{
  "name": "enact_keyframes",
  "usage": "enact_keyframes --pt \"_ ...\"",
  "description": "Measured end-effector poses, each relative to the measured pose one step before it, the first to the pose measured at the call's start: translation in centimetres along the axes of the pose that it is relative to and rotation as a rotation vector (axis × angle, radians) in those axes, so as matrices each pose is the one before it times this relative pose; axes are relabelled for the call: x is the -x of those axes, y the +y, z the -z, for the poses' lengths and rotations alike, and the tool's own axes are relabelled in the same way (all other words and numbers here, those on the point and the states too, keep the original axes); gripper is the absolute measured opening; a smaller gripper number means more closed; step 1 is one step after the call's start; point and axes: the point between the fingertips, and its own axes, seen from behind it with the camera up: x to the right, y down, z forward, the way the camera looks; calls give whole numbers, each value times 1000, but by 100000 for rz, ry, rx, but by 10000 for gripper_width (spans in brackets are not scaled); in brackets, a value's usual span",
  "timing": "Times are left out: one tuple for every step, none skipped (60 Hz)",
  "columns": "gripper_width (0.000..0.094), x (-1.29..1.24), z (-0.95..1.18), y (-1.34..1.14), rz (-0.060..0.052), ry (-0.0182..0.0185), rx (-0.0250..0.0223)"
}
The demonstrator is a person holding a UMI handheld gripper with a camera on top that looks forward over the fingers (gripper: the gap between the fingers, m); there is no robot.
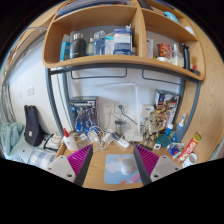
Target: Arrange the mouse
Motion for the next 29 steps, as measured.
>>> enact_keyframes --pt "811 105 164 -141 -20 -29 -85" --pt "811 51 240 -100 26 -169 -195" --pt "812 75 277 14 -13 -94 -144" --pt "810 41 183 36 89 -51 -57" --pt "810 9 208 23 43 -53 73" --pt "810 25 181 36 25 -51 142" --pt "812 51 170 18 -67 -108 87" --pt "810 51 177 57 -86 -99 24" --pt "809 109 210 2 -119 12 -107" --pt "808 17 107 15 -73 -135 -93" --pt "808 74 134 24 -43 -188 -84" --pt "806 101 139 33 -81 -262 -28" --pt "806 108 134 55 -136 -307 26" --pt "809 101 112 39 -162 -268 16" --pt "809 78 93 34 -115 -217 -130" --pt "808 36 61 52 -98 -150 -193" --pt "806 23 64 21 -137 -88 -98" --pt "807 5 42 54 -168 12 -50" --pt "807 -4 26 34 -210 142 -100" --pt "809 -24 16 7 -156 155 -165" --pt "809 -61 14 -2 -108 243 -135" --pt "807 -81 29 27 -94 334 41" --pt "807 -108 28 56 1 381 128" --pt "808 -100 8 76 91 357 136" --pt "805 -87 27 73 158 208 34" --pt "804 -49 14 33 72 40 -1" --pt "804 4 30 30 -76 -153 114" --pt "803 27 22 53 -82 -160 196" --pt "802 43 6 69 -127 -248 206"
